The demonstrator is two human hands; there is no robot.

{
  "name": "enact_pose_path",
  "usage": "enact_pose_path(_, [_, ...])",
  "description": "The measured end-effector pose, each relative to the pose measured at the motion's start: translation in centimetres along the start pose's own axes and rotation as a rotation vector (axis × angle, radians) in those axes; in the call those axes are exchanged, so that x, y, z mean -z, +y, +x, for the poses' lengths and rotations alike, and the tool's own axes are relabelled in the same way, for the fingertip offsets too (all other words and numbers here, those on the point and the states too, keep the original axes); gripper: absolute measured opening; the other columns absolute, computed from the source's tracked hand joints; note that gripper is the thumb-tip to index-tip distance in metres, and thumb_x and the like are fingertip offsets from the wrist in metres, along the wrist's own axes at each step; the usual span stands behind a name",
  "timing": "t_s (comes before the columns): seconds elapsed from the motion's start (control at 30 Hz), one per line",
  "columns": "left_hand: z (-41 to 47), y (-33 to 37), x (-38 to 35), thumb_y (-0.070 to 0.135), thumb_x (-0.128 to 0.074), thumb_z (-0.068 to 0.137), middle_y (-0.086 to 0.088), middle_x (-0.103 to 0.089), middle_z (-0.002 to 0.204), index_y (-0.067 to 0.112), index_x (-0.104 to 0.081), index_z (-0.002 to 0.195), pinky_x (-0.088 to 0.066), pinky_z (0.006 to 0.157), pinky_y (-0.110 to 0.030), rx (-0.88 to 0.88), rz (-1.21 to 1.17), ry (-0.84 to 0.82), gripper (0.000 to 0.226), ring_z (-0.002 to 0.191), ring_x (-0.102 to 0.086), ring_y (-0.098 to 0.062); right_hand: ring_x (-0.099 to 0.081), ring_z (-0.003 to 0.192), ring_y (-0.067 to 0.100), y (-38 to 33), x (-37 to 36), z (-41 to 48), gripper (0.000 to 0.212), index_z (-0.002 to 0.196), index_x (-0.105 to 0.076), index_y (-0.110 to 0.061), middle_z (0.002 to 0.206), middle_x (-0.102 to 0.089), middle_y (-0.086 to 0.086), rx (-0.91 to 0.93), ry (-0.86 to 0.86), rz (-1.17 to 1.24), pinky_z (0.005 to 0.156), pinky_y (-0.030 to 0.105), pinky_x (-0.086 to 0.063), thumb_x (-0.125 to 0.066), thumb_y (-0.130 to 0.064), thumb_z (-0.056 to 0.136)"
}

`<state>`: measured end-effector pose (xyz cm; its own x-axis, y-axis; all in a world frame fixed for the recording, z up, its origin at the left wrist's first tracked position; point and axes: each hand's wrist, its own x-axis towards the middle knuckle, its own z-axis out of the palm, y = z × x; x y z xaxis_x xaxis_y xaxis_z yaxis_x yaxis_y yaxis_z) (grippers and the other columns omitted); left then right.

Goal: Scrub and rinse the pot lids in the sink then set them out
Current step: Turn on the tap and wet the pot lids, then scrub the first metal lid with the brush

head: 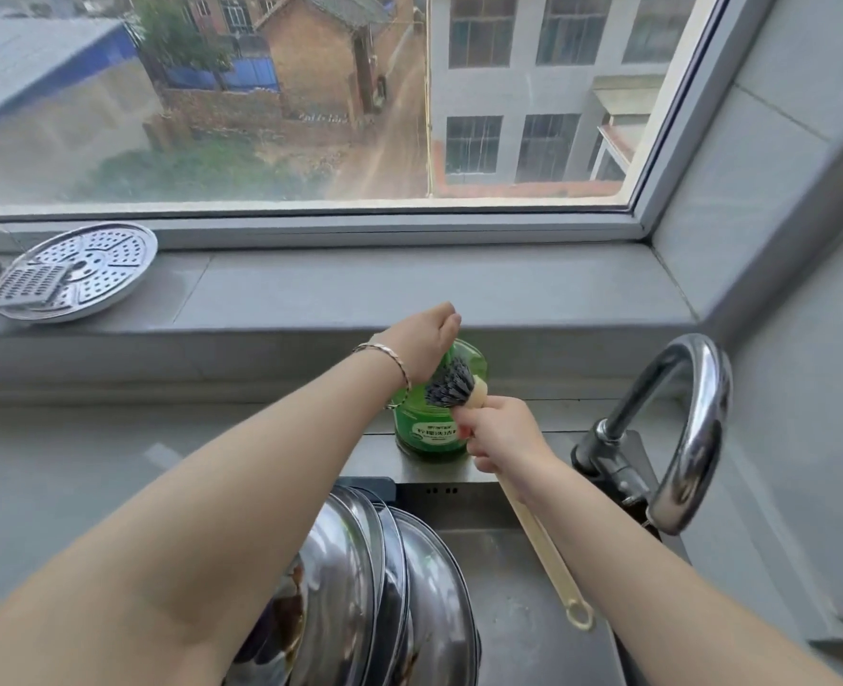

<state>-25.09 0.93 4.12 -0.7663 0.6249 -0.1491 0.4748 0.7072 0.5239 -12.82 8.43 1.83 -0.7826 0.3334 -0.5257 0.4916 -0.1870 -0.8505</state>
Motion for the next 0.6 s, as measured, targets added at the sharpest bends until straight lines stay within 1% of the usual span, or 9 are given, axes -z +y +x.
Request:
enact_pose_path(0.07, [-0.2,0.0,0.0,0.034,-0.023,0.101,-0.011,-0.061,0.110,0.014,-0.048,0.117,-0.043,0.089,-0.037,-0.001,-0.018,-0.006,0.035,0.100,-0.056,-0.027,-0.026,0.033,0.006,0.0,0.0,-0.1,0.027,0.063,-0.047,-0.010,0.058,-0.042,0.005,0.005,-0.012,-0.010,0.033,0.015,-0.018,-0.052,0.001,0.086])
enact_pose_path(0.17, [-0.1,0.5,1.0,0.033,-0.023,0.102,-0.010,-0.057,0.120,0.012,-0.046,0.124,-0.040,0.092,-0.033,-0.001,-0.025,-0.018,0.038,0.109,-0.053,-0.026,-0.027,0.035,0.007,0.2,0.1,-0.3,0.025,0.065,-0.048,-0.010,0.059,-0.042,0.005,0.002,-0.015,-0.025,0.032,0.015,-0.020,-0.053,0.000,0.088])
enact_pose_path(0.23, [0.0,0.6,1.2,0.033,-0.023,0.101,-0.011,-0.058,0.117,0.013,-0.046,0.123,-0.042,0.092,-0.034,-0.007,0.000,-0.011,0.038,0.107,-0.054,-0.027,-0.028,0.036,0.008,0.4,0.0,-0.2,0.024,0.066,-0.049,-0.009,0.059,-0.043,0.005,0.002,-0.013,-0.033,0.032,0.015,-0.020,-0.053,-0.001,0.088])
enact_pose_path(0.33, [-0.3,0.3,0.7,0.037,-0.021,0.101,-0.007,-0.061,0.111,0.019,-0.046,0.121,-0.045,0.089,-0.041,0.011,0.066,0.019,0.036,0.101,-0.057,-0.027,-0.027,0.032,0.006,0.6,0.0,-0.2,0.026,0.064,-0.048,-0.010,0.059,-0.043,0.005,0.006,-0.011,-0.039,0.032,0.015,-0.020,-0.054,-0.001,0.088])
enact_pose_path(0.4, [-0.4,0.4,0.4,0.038,-0.019,0.101,-0.005,-0.061,0.115,0.023,-0.044,0.123,-0.045,0.089,-0.041,0.033,0.129,0.039,0.037,0.102,-0.058,-0.026,-0.028,0.032,0.006,0.6,0.0,-0.5,0.027,0.063,-0.047,-0.010,0.059,-0.044,0.005,0.015,-0.008,-0.061,0.032,0.014,-0.020,-0.054,-0.001,0.087])
enact_pose_path(0.47, [-0.8,0.7,0.7,0.041,-0.018,0.100,-0.002,-0.057,0.127,0.027,-0.039,0.132,-0.042,0.094,-0.043,0.042,0.143,0.040,0.040,0.112,-0.055,-0.025,-0.030,0.034,0.007,0.7,0.2,-1.2,0.025,0.064,-0.048,-0.010,0.060,-0.045,0.005,0.040,0.002,-0.098,0.033,0.015,-0.022,-0.054,-0.002,0.087])
enact_pose_path(0.53, [-1.6,0.8,1.2,0.047,-0.019,0.099,0.000,-0.045,0.142,0.030,-0.026,0.143,-0.035,0.103,-0.046,0.040,0.138,0.034,0.048,0.126,-0.046,-0.023,-0.032,0.041,0.012,1.1,0.6,-2.0,0.025,0.062,-0.050,-0.009,0.060,-0.047,0.005,0.090,0.025,-0.172,0.038,0.019,-0.025,-0.055,-0.003,0.085])
enact_pose_path(0.57, [-2.4,0.8,1.3,0.049,-0.019,0.098,-0.001,-0.040,0.146,0.030,-0.019,0.146,-0.032,0.105,-0.048,0.046,0.122,0.063,0.052,0.129,-0.043,-0.023,-0.034,0.044,0.014,1.5,0.9,-2.5,0.025,0.060,-0.050,-0.010,0.060,-0.048,0.005,0.118,0.037,-0.234,0.042,0.022,-0.027,-0.056,-0.004,0.084])
enact_pose_path(0.6, [-3.5,0.5,1.4,0.051,-0.019,0.097,-0.002,-0.038,0.147,0.028,-0.017,0.147,-0.031,0.106,-0.048,0.072,0.051,0.123,0.055,0.130,-0.042,-0.024,-0.035,0.047,0.016,1.9,1.1,-3.0,0.025,0.059,-0.050,-0.009,0.060,-0.049,0.006,0.146,0.047,-0.311,0.047,0.024,-0.028,-0.056,-0.006,0.083])
